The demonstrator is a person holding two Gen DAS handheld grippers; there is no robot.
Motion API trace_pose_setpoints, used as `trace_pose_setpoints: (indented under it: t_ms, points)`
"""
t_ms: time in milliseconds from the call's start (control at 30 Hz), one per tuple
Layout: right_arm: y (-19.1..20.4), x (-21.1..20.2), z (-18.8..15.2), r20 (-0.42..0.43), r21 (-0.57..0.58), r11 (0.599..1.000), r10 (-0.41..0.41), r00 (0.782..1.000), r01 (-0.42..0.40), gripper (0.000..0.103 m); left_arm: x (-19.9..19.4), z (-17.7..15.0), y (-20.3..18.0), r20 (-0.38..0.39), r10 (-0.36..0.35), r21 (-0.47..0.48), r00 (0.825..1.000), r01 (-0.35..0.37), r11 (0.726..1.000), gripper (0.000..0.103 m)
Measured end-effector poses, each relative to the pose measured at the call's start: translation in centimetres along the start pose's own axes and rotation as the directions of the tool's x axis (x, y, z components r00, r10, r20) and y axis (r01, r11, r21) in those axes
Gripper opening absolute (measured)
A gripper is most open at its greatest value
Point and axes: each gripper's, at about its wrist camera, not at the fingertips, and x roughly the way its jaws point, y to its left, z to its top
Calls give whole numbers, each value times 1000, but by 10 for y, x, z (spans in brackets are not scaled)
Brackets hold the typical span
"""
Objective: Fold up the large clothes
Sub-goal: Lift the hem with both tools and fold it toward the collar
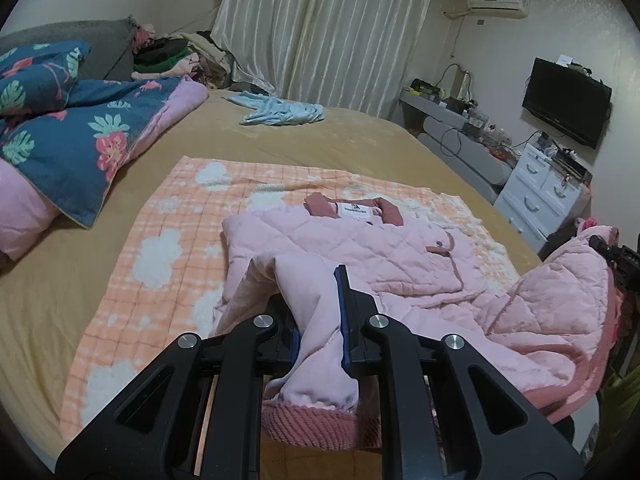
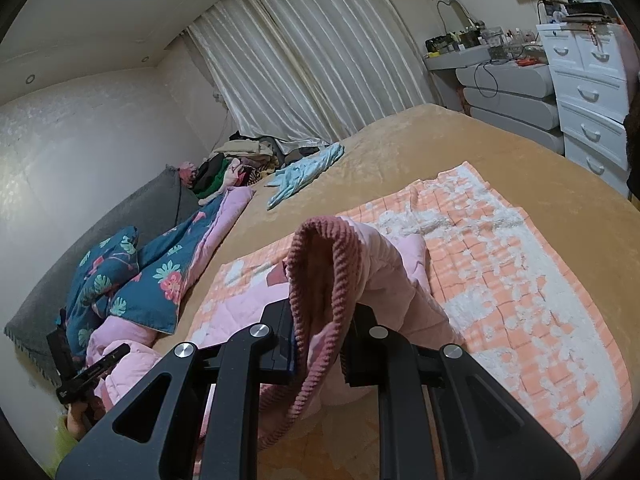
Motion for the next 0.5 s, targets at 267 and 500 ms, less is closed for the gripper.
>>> trace_pose_setpoints:
  t_ms: [267, 500]
  points:
    - [-15, 26, 15, -37, 61, 998, 7, 999, -5, 15, 19, 14, -2, 1, 36, 18, 999, -36, 999, 7]
    - [-34, 47, 21, -57, 116, 993, 5, 998, 2, 15, 34, 24, 0, 2, 54, 17, 999, -54, 998, 7]
